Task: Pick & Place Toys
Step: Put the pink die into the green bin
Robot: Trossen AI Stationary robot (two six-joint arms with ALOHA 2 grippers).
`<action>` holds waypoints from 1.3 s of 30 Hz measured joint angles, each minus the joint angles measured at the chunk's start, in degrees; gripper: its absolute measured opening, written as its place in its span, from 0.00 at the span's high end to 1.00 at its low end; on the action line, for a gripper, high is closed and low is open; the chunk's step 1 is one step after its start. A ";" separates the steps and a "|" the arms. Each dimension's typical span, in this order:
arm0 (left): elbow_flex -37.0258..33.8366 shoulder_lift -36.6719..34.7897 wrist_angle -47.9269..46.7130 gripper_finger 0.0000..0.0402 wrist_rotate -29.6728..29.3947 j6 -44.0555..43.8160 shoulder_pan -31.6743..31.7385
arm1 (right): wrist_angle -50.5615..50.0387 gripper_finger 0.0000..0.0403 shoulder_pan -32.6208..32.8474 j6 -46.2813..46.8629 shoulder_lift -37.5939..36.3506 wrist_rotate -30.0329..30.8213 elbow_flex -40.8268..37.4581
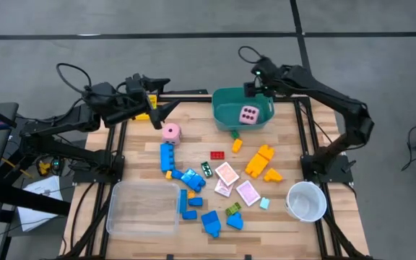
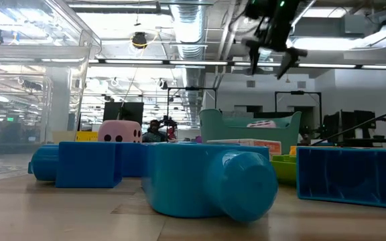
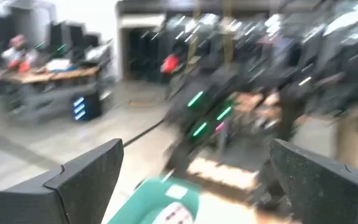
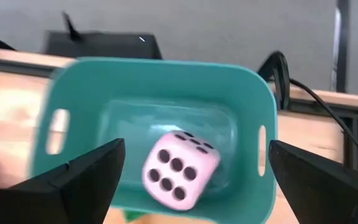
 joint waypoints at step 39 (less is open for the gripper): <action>-0.34 28.85 -47.50 0.01 7.15 -48.79 16.52 | 1.83 0.04 5.34 -0.60 -14.26 -4.82 0.00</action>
